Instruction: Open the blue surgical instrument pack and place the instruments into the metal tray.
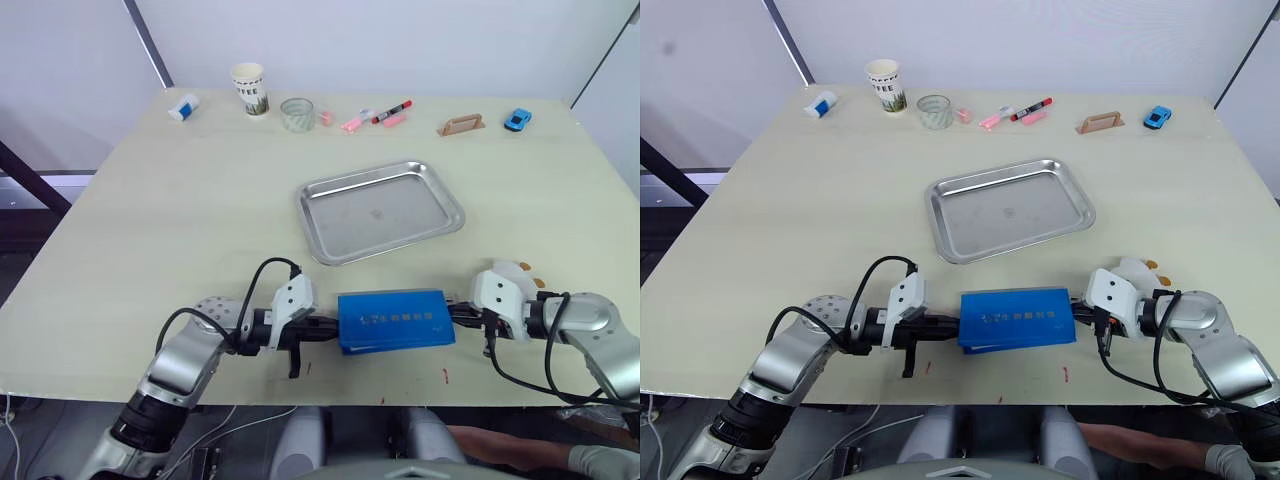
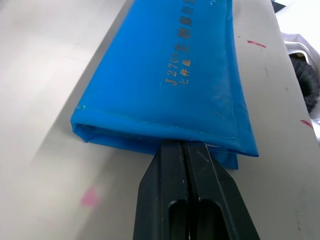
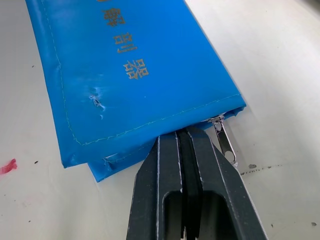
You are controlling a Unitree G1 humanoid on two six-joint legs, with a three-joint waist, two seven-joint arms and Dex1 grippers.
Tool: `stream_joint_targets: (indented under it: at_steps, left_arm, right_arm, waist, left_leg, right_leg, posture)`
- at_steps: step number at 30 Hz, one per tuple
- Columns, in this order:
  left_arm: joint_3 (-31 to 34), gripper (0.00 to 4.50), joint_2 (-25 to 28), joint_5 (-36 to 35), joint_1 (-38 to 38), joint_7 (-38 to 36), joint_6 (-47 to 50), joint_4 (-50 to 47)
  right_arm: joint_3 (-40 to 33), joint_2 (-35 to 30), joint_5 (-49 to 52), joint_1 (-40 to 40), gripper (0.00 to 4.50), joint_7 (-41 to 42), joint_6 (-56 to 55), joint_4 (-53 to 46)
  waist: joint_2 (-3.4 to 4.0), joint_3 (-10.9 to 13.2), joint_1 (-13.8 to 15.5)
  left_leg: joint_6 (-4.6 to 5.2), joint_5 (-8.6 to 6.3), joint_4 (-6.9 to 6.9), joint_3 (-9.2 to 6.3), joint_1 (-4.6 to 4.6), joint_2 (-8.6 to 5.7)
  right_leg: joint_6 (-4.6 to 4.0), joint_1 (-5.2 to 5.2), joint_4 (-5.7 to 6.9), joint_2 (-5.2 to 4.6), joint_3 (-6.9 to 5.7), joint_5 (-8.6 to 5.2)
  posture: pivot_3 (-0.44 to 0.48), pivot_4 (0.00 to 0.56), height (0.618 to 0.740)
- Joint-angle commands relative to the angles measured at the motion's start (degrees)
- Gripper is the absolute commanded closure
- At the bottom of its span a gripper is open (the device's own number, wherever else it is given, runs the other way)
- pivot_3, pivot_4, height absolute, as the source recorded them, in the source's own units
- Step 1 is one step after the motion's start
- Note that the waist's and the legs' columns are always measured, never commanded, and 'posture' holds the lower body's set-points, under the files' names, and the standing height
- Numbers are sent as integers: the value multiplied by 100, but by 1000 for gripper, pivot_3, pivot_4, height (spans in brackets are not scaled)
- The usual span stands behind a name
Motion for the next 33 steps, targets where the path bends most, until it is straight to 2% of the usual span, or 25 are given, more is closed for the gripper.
stream_joint_targets:
  at_steps: [1, 12, 33]
  left_arm:
    - [-101, 4459, -43, -163, -10, 2, -40, -265]
    - [-158, 4459, -94, -116, 20, 56, -125, -185]
    - [-235, 4459, -165, -50, -267, 295, 0, -248]
  right_arm:
    - [72, 10, 150, 54, 4500, 148, -87, -256]
    - [50, 47, 67, -51, 4500, 98, -213, -76]
    - [-108, 9, 125, 259, 4500, -2, 53, -418]
  waist:
    - [0, 0, 0]
    - [0, 0, -3]
    - [0, 0, 8]
  left_leg:
    - [0, 0, 0, 0, 0, 0]
    - [0, 0, 0, 0, 0, -1]
    - [1, 0, 0, -10, -5, -12]
  right_leg:
    - [0, 0, 0, -1, -3, 0]
    - [0, 0, 1, -2, -1, 0]
    - [0, 2, 0, -1, 15, 0]
  posture:
    - [0, 150, 740]
    - [0, 150, 740]
    - [0, 150, 740]
